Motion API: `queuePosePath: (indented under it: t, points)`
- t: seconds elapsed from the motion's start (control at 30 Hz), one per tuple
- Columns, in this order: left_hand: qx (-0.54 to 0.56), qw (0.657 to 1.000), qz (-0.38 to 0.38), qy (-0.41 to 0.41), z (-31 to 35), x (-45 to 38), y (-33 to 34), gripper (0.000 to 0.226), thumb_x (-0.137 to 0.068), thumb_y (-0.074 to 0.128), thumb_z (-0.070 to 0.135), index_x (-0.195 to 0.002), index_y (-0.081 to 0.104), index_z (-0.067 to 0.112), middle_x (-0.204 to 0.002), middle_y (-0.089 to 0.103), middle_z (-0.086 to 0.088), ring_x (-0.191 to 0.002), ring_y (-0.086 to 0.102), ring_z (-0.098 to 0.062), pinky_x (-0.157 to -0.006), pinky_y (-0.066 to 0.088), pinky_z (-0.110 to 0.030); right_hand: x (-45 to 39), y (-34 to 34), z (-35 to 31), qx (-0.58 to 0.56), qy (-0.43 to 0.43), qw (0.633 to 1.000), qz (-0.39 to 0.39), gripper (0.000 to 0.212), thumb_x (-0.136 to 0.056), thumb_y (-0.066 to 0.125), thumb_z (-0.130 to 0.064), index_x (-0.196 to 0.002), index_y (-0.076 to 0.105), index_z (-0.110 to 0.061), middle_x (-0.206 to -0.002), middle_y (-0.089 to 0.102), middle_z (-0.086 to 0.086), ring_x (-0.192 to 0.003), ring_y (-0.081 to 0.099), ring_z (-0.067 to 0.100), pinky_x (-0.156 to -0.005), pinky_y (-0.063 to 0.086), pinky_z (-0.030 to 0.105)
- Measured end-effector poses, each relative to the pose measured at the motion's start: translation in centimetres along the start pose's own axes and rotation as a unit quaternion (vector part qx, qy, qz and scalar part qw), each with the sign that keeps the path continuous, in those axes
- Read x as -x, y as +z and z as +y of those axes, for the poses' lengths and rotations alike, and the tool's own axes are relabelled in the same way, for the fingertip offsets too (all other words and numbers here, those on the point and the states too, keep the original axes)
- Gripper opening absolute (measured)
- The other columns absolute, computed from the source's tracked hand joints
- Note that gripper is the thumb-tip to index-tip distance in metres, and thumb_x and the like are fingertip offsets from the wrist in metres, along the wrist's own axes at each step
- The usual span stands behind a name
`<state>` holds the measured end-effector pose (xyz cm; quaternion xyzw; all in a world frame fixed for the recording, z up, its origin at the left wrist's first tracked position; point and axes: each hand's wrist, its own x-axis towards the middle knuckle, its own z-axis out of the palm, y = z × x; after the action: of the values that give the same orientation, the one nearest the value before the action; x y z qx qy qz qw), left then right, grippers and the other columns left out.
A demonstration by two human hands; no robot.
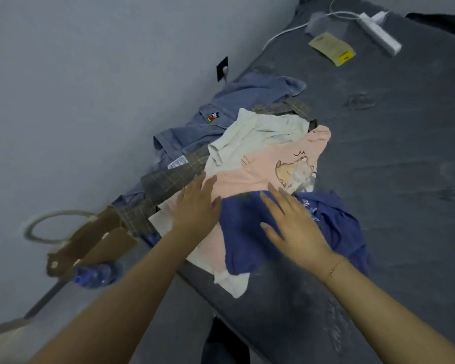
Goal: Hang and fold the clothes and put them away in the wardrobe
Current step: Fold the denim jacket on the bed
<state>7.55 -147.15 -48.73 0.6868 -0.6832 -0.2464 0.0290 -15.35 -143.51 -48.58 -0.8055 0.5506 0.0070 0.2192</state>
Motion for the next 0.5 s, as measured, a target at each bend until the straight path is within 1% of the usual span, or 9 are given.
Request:
queuePosePath:
  t: [0.07,0.13,0.2,0.27,0.33,0.4,0.47,0.5]
  points:
    - [0.021,1.0,0.011,-0.014,-3.5,-4.8,1.0,0.049,-0.099,0.05,0.025,-0.145,0.04,0.012,-0.151,0.036,-0.012,-0.138,0.035,-0.03,-0.111,0.031,-0.043,-5.2,2.8,0.0,0.022,0.012,0.999,-0.028,0.065,-0.102,0.034,-0.044,-0.156,0.002,-0.025,-0.163,-0.012,-0.002,-0.151,-0.004,0.023,-0.122,0.009,0.042]
    - [0.059,0.998,0.014,-0.028,-6.5,-9.6,2.2,0.043,-0.098,0.053,0.022,-0.138,0.046,0.008,-0.141,0.045,-0.015,-0.128,0.043,-0.032,-0.104,0.037,-0.042,-10.0,5.6,0.1,0.02,0.024,0.998,-0.056,0.073,-0.1,0.038,-0.051,-0.155,-0.005,-0.03,-0.161,-0.02,-0.005,-0.15,-0.009,0.024,-0.121,0.007,0.05]
    - [0.093,0.995,0.023,-0.037,-9.1,-14.4,3.0,0.043,-0.098,0.053,0.021,-0.139,0.047,0.008,-0.14,0.045,-0.015,-0.126,0.044,-0.033,-0.104,0.037,-0.042,-14.5,8.6,0.3,-0.018,0.043,0.996,-0.077,0.09,-0.091,0.048,-0.06,-0.152,-0.015,-0.038,-0.158,-0.028,-0.009,-0.149,-0.017,0.026,-0.117,0.004,0.059]
    - [0.093,0.994,0.053,-0.031,-11.1,-19.3,3.5,0.043,-0.099,0.054,0.022,-0.138,0.047,0.008,-0.139,0.045,-0.016,-0.127,0.043,-0.033,-0.103,0.037,-0.043,-17.8,11.4,0.6,-0.054,0.075,0.989,-0.116,0.108,-0.08,0.058,-0.069,-0.148,-0.022,-0.043,-0.155,-0.036,-0.009,-0.146,-0.023,0.03,-0.113,0.004,0.065]
    - [0.062,0.993,0.096,-0.016,-12.5,-23.7,4.0,0.042,-0.098,0.055,0.025,-0.137,0.05,0.01,-0.139,0.047,-0.015,-0.128,0.042,-0.032,-0.102,0.036,-0.041,-19.6,14.5,0.8,-0.049,0.101,0.981,-0.156,0.118,-0.075,0.059,-0.073,-0.145,-0.029,-0.039,-0.15,-0.044,-0.007,-0.143,-0.03,0.034,-0.11,0.004,0.07]
    - [0.03,0.992,0.122,0.007,-13.4,-27.6,4.7,0.042,-0.096,0.057,0.026,-0.135,0.051,0.013,-0.139,0.048,-0.012,-0.129,0.042,-0.03,-0.103,0.036,-0.043,-20.1,17.2,0.7,-0.017,0.118,0.981,-0.151,0.118,-0.077,0.055,-0.074,-0.139,-0.038,-0.035,-0.143,-0.053,-0.004,-0.14,-0.035,0.036,-0.109,0.0,0.072]
    - [0.026,0.993,0.112,0.029,-13.8,-31.0,5.9,0.044,-0.094,0.059,0.03,-0.136,0.05,0.017,-0.141,0.046,-0.009,-0.132,0.04,-0.03,-0.107,0.034,-0.046,-20.1,19.1,0.8,-0.007,0.126,0.985,-0.116,0.115,-0.079,0.051,-0.074,-0.135,-0.043,-0.037,-0.14,-0.056,-0.005,-0.139,-0.037,0.035,-0.109,-0.003,0.072]
    - [0.021,0.995,0.094,0.034,-13.8,-32.3,6.6,0.048,-0.094,0.059,0.034,-0.139,0.047,0.02,-0.144,0.044,-0.007,-0.135,0.037,-0.029,-0.11,0.03,-0.047,-20.1,19.6,1.0,-0.009,0.126,0.987,-0.1,0.114,-0.079,0.049,-0.074,-0.135,-0.043,-0.039,-0.14,-0.056,-0.007,-0.139,-0.037,0.034,-0.109,-0.005,0.071]
